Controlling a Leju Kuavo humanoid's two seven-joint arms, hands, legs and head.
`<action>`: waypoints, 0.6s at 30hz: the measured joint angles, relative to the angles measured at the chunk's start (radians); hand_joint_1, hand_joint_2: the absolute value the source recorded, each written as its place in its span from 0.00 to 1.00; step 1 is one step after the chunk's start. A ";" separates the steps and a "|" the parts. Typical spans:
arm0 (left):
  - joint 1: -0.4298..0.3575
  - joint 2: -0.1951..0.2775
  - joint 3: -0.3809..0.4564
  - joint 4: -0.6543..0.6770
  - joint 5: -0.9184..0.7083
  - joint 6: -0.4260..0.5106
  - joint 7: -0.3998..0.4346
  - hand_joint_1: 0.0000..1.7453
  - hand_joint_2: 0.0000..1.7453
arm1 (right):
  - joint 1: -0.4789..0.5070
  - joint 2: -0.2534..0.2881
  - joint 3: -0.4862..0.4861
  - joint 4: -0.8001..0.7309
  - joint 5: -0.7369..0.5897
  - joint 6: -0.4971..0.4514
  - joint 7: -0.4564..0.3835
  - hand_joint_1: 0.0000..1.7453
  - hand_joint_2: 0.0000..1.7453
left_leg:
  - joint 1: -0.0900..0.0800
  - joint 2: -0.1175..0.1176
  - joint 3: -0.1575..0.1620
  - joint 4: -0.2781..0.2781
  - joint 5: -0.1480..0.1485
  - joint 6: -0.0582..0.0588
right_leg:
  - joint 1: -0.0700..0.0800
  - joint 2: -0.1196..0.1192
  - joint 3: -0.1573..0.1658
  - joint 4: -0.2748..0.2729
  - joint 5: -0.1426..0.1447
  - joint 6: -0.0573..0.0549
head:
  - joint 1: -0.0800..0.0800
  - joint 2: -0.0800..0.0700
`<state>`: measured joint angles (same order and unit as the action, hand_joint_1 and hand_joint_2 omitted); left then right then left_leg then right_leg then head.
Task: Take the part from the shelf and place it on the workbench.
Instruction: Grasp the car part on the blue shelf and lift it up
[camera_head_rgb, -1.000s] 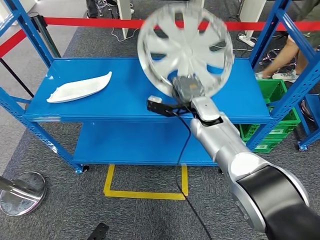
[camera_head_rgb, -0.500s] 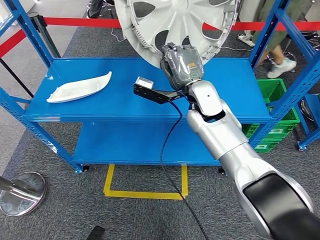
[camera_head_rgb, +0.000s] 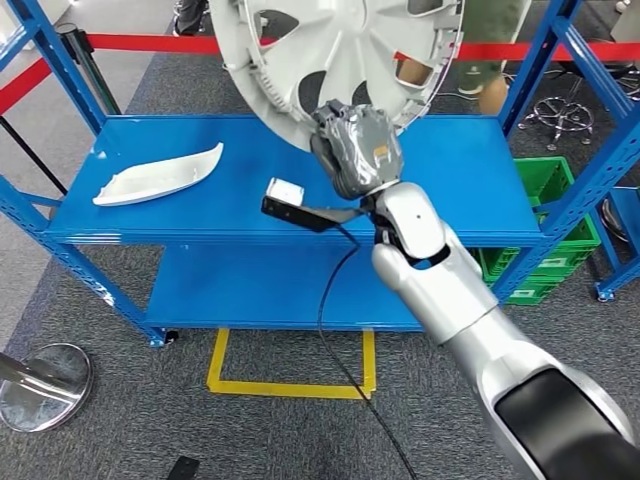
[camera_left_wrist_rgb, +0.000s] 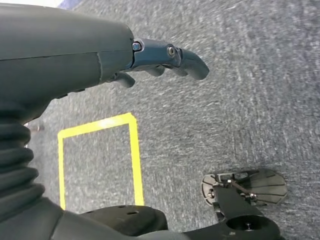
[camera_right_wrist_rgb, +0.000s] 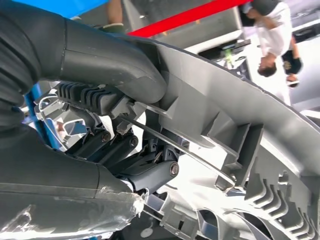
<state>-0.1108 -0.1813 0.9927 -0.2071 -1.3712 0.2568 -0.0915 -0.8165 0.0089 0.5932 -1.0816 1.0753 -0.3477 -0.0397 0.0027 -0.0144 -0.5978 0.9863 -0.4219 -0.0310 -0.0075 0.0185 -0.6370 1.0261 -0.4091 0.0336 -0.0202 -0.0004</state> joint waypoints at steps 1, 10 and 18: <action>0.002 0.000 0.006 0.000 0.005 0.001 0.000 0.00 1.00 | 0.018 -0.004 0.005 -0.012 -0.004 -0.008 -0.001 1.00 1.00 | -0.001 0.000 0.000 0.001 -0.001 0.001 | -0.001 0.000 0.000 0.000 0.000 0.001 | 0.000 0.000; 0.008 -0.001 0.022 0.000 0.011 0.011 0.001 0.00 1.00 | 0.116 -0.043 0.018 -0.076 -0.028 -0.033 -0.009 1.00 1.00 | -0.002 0.005 0.004 -0.008 0.007 0.029 | -0.005 -0.001 -0.007 0.011 -0.015 0.023 | 0.001 0.000; 0.007 -0.003 0.026 0.000 0.010 0.014 0.001 0.00 1.00 | 0.131 -0.060 0.033 -0.081 -0.033 -0.035 -0.016 1.00 1.00 | 0.013 0.007 0.009 -0.005 0.006 0.025 | -0.013 -0.012 -0.056 0.152 -0.057 0.045 | 0.003 0.000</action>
<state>-0.1035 -0.1841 1.0191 -0.2073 -1.3615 0.2705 -0.0903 -0.6852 -0.0508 0.6261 -1.1625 1.0420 -0.3830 -0.0554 0.0154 -0.0071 -0.5883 0.9815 -0.4156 -0.0063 -0.0209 0.0065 -0.6926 1.1778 -0.4656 0.0790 -0.0174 -0.0004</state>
